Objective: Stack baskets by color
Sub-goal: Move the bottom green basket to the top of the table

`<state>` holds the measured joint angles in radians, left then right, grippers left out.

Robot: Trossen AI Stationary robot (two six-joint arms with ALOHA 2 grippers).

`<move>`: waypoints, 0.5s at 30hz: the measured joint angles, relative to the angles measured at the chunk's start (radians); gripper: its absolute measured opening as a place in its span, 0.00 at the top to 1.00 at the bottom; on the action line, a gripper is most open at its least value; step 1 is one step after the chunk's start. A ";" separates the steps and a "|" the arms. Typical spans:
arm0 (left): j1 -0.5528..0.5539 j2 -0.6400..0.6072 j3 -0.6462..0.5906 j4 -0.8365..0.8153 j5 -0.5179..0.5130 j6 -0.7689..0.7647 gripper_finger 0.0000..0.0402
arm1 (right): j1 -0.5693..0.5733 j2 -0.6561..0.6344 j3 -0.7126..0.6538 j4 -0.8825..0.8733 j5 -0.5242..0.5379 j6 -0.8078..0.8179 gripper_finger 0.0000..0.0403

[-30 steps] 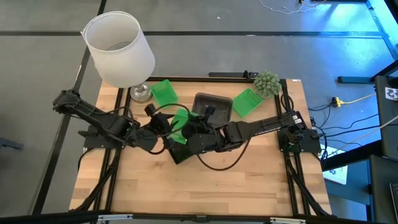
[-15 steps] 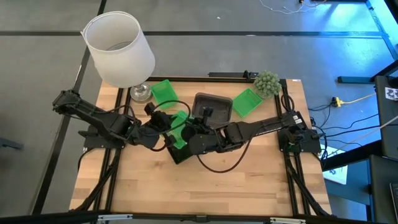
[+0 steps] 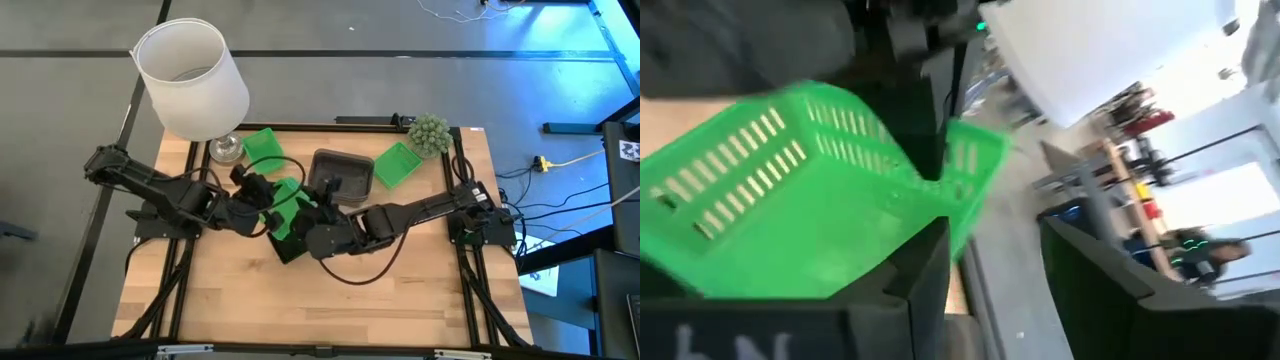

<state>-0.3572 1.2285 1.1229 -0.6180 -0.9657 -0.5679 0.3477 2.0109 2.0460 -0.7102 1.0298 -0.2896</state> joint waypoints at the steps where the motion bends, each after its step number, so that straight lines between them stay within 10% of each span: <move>1: 0.007 0.000 0.000 -0.005 0.000 -0.017 1.00 | 0.006 0.000 0.000 0.010 0.019 -0.026 0.60; 15: 0.214 0.000 0.000 -0.159 -0.054 -0.223 1.00 | 0.052 -0.040 0.001 0.035 0.227 -0.109 0.60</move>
<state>-0.1428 1.2282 1.1233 -0.7767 -1.0198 -0.7906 0.3999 1.9711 2.0468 -0.6750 1.2570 -0.3988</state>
